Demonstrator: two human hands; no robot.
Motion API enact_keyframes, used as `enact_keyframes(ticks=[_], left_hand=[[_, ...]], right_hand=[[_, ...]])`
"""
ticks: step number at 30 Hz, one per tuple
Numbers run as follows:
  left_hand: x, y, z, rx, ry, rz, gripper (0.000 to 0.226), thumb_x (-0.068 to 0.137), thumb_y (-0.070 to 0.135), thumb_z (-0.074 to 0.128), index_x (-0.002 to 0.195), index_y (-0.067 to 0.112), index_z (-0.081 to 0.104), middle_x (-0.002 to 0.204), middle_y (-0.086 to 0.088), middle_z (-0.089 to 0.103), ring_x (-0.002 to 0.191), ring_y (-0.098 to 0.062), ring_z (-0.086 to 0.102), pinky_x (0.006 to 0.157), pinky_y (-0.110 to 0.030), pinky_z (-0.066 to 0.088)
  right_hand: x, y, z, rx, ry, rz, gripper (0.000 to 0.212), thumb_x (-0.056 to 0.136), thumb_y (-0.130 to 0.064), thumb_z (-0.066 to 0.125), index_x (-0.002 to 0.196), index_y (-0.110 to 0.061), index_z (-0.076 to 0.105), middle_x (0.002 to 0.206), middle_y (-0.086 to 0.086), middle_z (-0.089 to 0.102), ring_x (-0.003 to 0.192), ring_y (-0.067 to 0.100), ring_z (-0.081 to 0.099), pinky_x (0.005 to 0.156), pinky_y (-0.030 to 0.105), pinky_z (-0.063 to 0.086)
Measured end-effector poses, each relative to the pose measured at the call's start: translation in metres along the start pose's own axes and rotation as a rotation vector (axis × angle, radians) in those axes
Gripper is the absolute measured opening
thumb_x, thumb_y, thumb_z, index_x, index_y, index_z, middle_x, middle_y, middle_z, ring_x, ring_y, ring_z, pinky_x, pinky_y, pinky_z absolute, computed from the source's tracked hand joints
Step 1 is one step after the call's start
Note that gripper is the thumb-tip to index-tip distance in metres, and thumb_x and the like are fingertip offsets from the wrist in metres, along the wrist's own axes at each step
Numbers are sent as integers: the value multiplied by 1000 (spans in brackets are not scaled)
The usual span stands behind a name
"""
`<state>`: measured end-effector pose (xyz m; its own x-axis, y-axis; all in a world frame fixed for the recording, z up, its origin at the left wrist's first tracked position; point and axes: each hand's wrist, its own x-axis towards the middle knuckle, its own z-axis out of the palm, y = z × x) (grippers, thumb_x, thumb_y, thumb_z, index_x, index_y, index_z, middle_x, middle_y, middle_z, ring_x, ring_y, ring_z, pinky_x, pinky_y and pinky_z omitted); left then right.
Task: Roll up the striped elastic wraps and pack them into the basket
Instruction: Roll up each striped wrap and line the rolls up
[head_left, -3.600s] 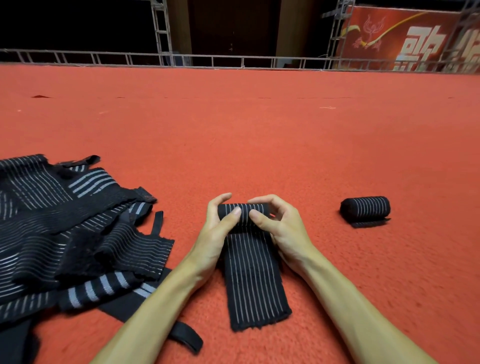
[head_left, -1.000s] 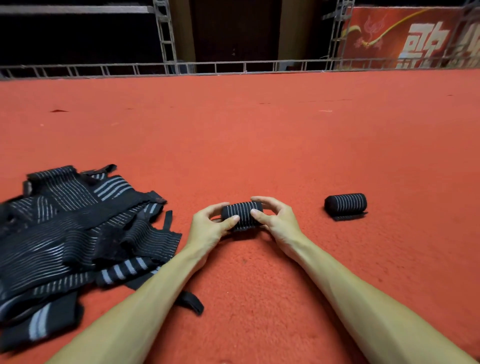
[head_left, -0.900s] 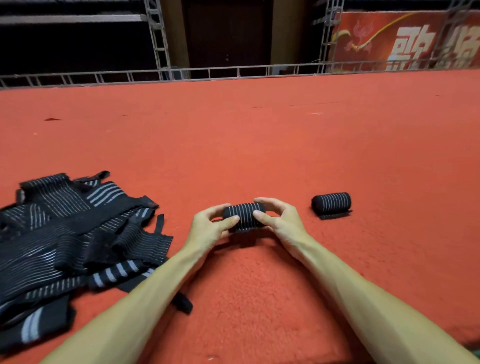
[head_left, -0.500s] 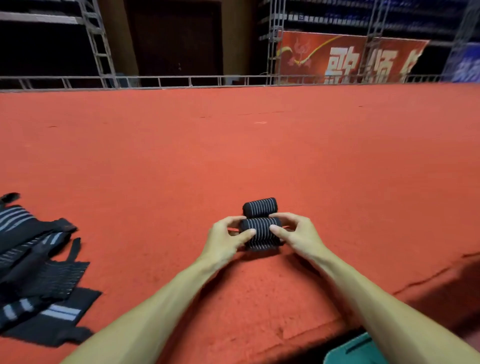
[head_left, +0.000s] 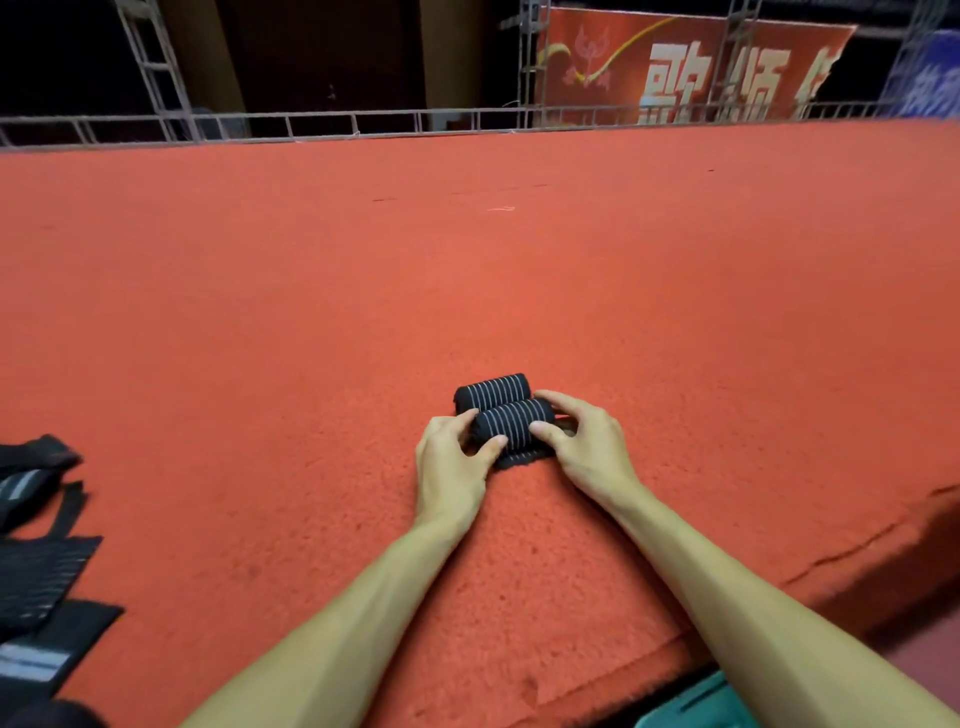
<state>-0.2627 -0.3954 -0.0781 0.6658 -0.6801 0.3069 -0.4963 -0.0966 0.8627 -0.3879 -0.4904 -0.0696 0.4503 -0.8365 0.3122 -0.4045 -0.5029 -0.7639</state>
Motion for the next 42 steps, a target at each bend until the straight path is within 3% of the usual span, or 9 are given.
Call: enact_keyframes(ticks=[2,5,11,18,22,26,31,38,42], left_hand=[[0,1,-2,-28,7,-27,49,78,19,78,123,9,62,106,2,53,101,-15,60,96,-21,43],[-1,5,-8,-26,-74,-49,52,80,19,76,128,12,58,110,2,46,97,-11,57,90,-13,40],[-4,9,-52,24,-248,-96,56,91,26,63,141,16,41,120,3,29,103,-12,49,92,-15,34],[-20,4,-158,216,-272,16,41,91,15,61,131,15,52,118,-2,36,101,-14,53,96,-21,39],[-39,-7,-228,322,-245,108,31,89,7,59,120,12,61,112,-7,49,93,-12,55,85,-10,33],[-65,-32,-297,360,-129,117,23,88,4,59,107,15,68,99,-3,59,90,-13,57,88,-23,41],[-91,-78,-360,456,10,132,25,85,2,57,101,17,69,97,3,62,97,-15,57,93,-35,44],[-108,-131,-371,667,10,160,32,91,23,53,122,19,61,115,4,55,114,-17,47,100,-35,39],[-103,-133,-365,694,0,176,37,92,31,54,128,23,55,120,8,52,117,-13,43,98,-31,34]], right_hand=[[0,-1,3,-29,0,7,42,86,-19,68,127,-23,62,123,-1,66,113,13,60,94,11,37],[0,-7,0,-57,-28,52,45,89,-21,66,133,-17,57,130,2,62,122,16,56,99,17,34],[-13,-30,-9,-103,45,70,43,90,-22,65,129,-10,54,127,11,57,116,24,54,103,35,40],[-34,-98,2,-217,-34,-100,26,86,-10,61,111,-14,66,114,10,58,114,25,49,96,24,31],[-56,-151,38,-225,-175,-233,22,86,-11,63,106,-16,69,112,9,58,103,20,55,91,20,32],[-80,-199,83,-230,-362,-317,21,87,-13,63,106,-15,69,110,8,60,94,17,59,82,15,34],[-102,-242,144,-272,-583,-409,22,89,-18,63,109,-15,69,111,9,65,94,19,61,82,19,38],[-116,-249,215,-351,-711,-283,43,89,-41,63,117,-9,63,114,9,67,107,24,61,81,25,40],[-112,-251,238,-245,-664,-205,57,86,-49,64,127,-10,55,119,10,63,113,25,58,95,31,44]])
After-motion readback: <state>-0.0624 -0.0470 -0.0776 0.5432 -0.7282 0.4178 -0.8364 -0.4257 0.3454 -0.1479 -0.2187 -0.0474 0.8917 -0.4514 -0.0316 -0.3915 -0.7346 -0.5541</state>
